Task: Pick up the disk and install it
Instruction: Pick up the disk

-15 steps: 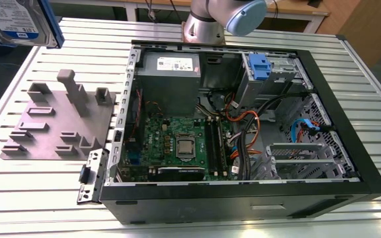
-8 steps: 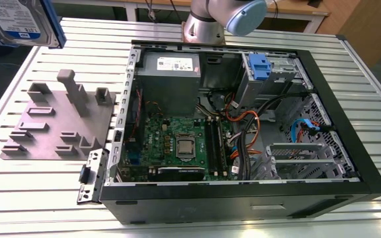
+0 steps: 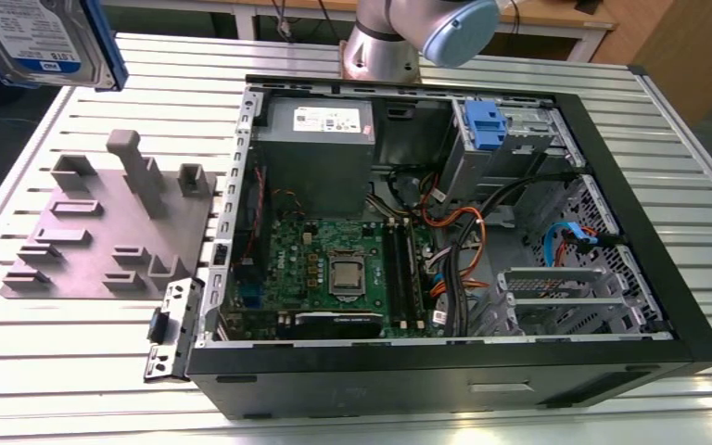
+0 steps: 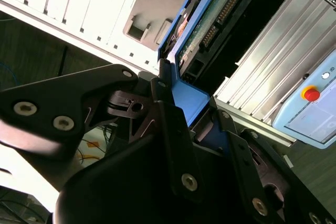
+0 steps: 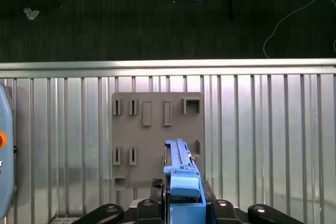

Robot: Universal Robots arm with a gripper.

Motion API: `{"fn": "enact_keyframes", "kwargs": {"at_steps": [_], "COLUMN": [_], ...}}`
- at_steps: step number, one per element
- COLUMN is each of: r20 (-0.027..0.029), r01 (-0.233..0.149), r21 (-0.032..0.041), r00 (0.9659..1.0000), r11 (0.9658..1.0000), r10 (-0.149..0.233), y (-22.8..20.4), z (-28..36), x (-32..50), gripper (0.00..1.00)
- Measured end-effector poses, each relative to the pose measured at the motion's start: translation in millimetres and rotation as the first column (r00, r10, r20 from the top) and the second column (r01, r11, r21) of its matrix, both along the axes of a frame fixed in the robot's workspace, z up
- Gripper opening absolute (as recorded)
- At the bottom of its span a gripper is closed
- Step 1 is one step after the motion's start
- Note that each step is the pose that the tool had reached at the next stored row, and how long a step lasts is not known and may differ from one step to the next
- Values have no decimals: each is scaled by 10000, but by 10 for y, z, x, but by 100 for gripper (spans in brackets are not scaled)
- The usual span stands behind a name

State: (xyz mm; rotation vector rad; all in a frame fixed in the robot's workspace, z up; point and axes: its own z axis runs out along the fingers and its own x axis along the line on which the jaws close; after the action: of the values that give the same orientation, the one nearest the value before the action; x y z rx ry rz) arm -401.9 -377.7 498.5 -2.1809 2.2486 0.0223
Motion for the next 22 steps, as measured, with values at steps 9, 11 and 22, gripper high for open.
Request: {"fn": "enact_keyframes", "kwargs": {"at_steps": [9, 11, 22], "r20": [-1, -1, -1], "r01": [-1, 0, -1], "r21": [0, 0, -1], "r00": [10000, 10000, 10000], "r11": [10000, 10000, 10000], "r10": [1, 0, 1], "y": [-106, -135, -180], "z": [0, 0, 0], "x": [1, 1, 106], "gripper": [37, 37, 37]}}
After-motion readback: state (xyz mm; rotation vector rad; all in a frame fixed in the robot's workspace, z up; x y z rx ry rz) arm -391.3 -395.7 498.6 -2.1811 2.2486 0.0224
